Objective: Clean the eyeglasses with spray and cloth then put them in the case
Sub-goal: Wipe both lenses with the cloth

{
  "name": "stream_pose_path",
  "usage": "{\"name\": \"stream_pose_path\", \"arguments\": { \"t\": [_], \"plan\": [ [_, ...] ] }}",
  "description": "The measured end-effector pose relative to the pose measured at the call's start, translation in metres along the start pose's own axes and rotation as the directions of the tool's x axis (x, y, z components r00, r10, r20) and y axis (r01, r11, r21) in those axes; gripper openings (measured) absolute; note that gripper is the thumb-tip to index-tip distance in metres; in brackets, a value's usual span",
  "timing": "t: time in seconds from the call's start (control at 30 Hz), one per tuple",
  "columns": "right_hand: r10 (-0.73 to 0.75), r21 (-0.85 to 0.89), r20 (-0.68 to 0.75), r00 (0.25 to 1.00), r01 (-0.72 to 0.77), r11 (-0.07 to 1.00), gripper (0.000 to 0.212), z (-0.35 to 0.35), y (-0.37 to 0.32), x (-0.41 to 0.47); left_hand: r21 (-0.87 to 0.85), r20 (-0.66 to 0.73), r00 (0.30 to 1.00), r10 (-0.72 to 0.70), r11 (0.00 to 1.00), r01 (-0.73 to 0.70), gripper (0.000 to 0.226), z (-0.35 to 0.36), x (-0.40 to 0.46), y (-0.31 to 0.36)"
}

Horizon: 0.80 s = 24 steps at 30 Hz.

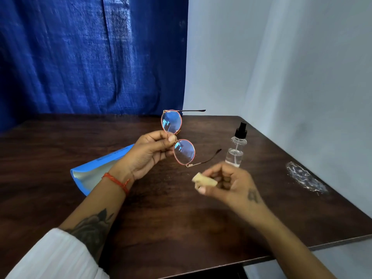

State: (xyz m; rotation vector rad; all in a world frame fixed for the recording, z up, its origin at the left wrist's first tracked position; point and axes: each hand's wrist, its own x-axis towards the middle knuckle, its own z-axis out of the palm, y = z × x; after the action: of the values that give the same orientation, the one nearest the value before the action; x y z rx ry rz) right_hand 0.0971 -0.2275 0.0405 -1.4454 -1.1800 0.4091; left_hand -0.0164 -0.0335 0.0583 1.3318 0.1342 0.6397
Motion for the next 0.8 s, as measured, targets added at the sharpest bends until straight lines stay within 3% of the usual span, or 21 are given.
{"name": "stream_pose_path", "arguments": {
  "t": [0.07,0.13,0.27,0.4,0.47,0.53,0.6,0.67,0.7,0.8],
  "plan": [
    [-0.188,-0.323,0.038,0.981,0.19,0.927,0.025,0.01,0.01,-0.002,0.007,-0.02,1.0,0.007,1.0,-0.007,0.019,0.002,0.0,-0.001],
    [-0.304,-0.473,0.129,0.944,0.328,0.818,0.022,0.018,0.016,-0.001,0.016,-0.05,0.999,0.012,1.0,-0.012,0.009,0.005,0.0,0.0],
    [-0.261,-0.506,0.227,0.938,0.343,0.791,0.02,0.024,0.024,-0.003,0.025,-0.091,0.996,0.014,1.0,-0.012,0.029,0.007,0.001,0.0],
    [-0.168,-0.423,0.196,0.966,0.238,0.874,0.019,0.018,0.017,-0.004,0.018,-0.133,0.991,0.017,1.0,-0.015,0.016,0.008,0.002,0.0],
    [-0.073,-0.278,-0.027,0.997,0.063,0.959,0.007,0.016,0.009,-0.001,-0.002,-0.153,0.988,0.02,1.0,-0.021,0.007,0.009,0.003,-0.002],
    [0.235,0.115,-0.198,0.952,-0.216,0.97,0.005,0.014,0.002,0.009,-0.032,-0.167,0.986,0.02,0.999,-0.026,0.003,0.009,0.003,-0.003],
    [0.545,0.527,-0.049,0.837,-0.442,0.726,0.013,0.013,-0.003,0.023,-0.053,-0.175,0.984,0.017,0.998,-0.027,0.006,0.01,0.004,-0.005],
    [0.637,0.701,0.132,0.759,-0.526,0.481,0.017,0.013,-0.008,0.036,-0.058,-0.184,0.983,0.017,0.998,-0.028,0.004,0.012,0.003,-0.008],
    [0.637,0.726,0.163,0.754,-0.529,0.44,0.015,0.014,-0.01,0.042,-0.056,-0.19,0.982,0.015,0.998,-0.026,0.003,0.013,0.003,-0.009],
    [0.612,0.739,0.102,0.785,-0.472,0.481,0.008,0.021,-0.011,0.056,-0.044,-0.222,0.975,0.006,0.999,-0.016,0.005,0.013,0.004,-0.009]
  ]
}}
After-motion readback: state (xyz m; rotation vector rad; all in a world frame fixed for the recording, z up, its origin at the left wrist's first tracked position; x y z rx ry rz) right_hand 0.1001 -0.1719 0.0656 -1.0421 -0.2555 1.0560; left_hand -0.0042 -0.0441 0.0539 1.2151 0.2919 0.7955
